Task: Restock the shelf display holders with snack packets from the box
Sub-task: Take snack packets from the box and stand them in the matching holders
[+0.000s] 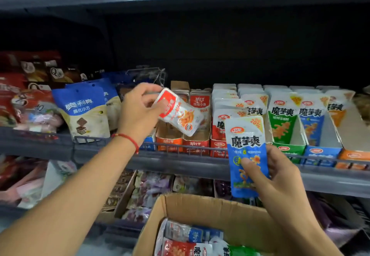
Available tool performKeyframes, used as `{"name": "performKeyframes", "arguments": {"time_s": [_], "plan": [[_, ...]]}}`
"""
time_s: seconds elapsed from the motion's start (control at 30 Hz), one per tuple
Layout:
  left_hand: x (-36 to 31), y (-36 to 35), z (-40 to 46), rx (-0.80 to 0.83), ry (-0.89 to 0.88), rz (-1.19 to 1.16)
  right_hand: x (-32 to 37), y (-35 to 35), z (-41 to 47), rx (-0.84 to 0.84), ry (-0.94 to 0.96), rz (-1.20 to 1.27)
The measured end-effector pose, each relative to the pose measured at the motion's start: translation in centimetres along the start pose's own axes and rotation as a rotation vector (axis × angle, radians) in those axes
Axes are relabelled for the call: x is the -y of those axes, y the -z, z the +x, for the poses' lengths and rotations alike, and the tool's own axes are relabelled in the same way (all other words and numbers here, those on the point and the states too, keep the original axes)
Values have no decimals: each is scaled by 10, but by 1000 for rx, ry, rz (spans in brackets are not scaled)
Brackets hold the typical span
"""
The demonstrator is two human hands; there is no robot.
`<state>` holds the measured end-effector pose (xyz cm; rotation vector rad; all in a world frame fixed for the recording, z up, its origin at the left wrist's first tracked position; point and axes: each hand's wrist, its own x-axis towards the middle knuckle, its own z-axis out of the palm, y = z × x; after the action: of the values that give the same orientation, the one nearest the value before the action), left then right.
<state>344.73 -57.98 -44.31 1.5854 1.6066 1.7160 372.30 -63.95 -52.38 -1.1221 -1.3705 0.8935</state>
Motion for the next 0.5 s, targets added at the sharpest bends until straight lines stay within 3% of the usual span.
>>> {"name": "performKeyframes", "arguments": {"time_s": [0.13,0.23,0.5], "plan": [[-21,-41,54,178,-196,302,-3,12,4,-39,-26,48],[-21,-68,77,312,-228,490,-7,23,7,-82,-39,68],[0,-102,99,446,-284,640,-12,44,11,-124,-82,86]]}}
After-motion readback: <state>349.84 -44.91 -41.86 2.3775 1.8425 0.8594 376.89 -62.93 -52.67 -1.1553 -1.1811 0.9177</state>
